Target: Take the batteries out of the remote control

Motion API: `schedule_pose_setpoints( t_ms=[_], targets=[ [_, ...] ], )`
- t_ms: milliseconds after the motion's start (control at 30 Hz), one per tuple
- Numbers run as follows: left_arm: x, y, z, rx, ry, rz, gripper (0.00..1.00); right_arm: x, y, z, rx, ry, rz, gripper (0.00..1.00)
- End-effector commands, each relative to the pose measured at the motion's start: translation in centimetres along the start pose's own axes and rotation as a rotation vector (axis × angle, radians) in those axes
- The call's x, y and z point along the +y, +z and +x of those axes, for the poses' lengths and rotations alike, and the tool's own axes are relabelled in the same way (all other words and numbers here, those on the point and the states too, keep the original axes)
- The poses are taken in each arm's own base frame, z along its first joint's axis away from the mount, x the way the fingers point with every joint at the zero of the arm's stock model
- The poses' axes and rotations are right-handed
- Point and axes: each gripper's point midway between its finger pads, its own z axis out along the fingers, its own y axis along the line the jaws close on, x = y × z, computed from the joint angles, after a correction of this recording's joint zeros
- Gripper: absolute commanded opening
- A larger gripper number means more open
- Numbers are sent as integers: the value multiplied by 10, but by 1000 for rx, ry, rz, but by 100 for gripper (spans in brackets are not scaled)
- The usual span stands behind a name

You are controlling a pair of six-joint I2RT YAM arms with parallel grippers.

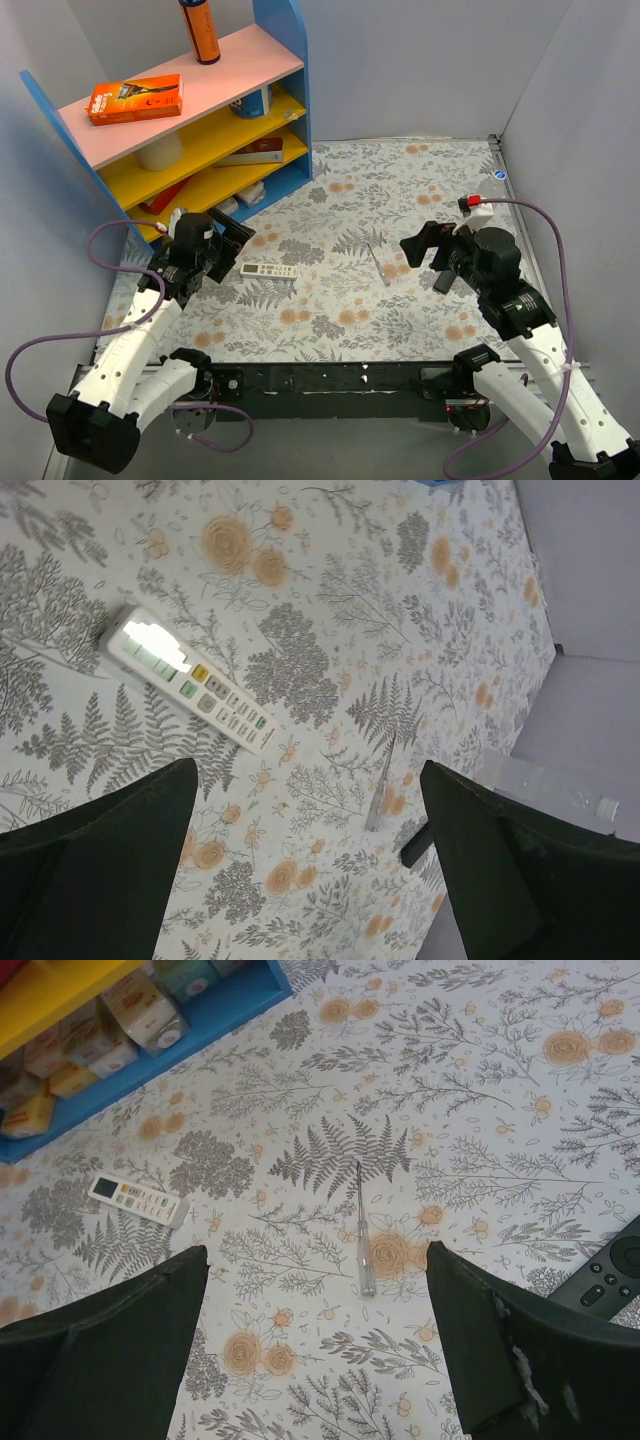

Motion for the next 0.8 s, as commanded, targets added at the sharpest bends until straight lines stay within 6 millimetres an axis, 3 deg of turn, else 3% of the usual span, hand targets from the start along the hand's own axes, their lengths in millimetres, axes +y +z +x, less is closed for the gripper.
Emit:
schedule_pose_setpoints(
  t_ms=[0,233,300,467,767],
  targets=[
    [44,17,3,-75,-199,-183,93,7,-3,-17,-71,-8,-30,96],
    [92,48,13,-118,-390,-508,97,18,-7,-16,-77,-8,-98,95],
    [84,55,10,-119,-403,-521,96,20,-8,-13,-72,-9,-109,95],
    [87,82,24,-67,-431,-606,87,21,-10,-11,-79,-10,-123,94],
    [82,112,29,-61,-479,-658,83,29,-17,-15,-117,-24,-177,92]
  ],
)
